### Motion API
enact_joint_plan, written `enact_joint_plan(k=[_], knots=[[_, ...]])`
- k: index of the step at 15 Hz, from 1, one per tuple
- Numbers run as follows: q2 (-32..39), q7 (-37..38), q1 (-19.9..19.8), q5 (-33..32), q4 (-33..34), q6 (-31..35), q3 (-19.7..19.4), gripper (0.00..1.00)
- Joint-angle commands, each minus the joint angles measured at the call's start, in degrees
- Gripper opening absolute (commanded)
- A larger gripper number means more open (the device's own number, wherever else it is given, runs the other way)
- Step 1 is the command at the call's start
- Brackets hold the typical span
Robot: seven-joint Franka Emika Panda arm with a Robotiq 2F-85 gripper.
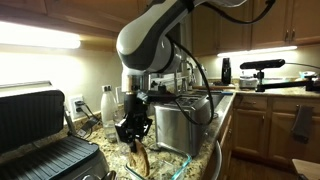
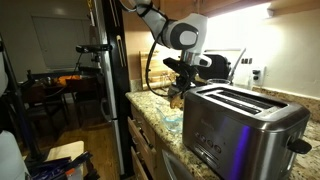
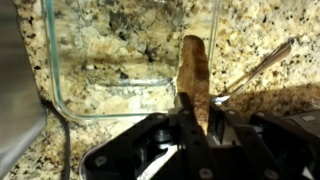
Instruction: Put the slice of bread in the toaster
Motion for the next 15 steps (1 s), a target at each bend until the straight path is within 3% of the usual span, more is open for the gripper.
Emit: enact_joint_plan(k=[1,9,15], knots=[[-7.32,6.12,0.89,-3.13,-3.54,3.22,-1.19,0.09],[-14.89,18.54,0.29,-11.29,-4.66,4.13,-2.02,0.09],[-21.19,32.40,-1.43,-18.97,-6.57,4.86,-3.31,0.09]])
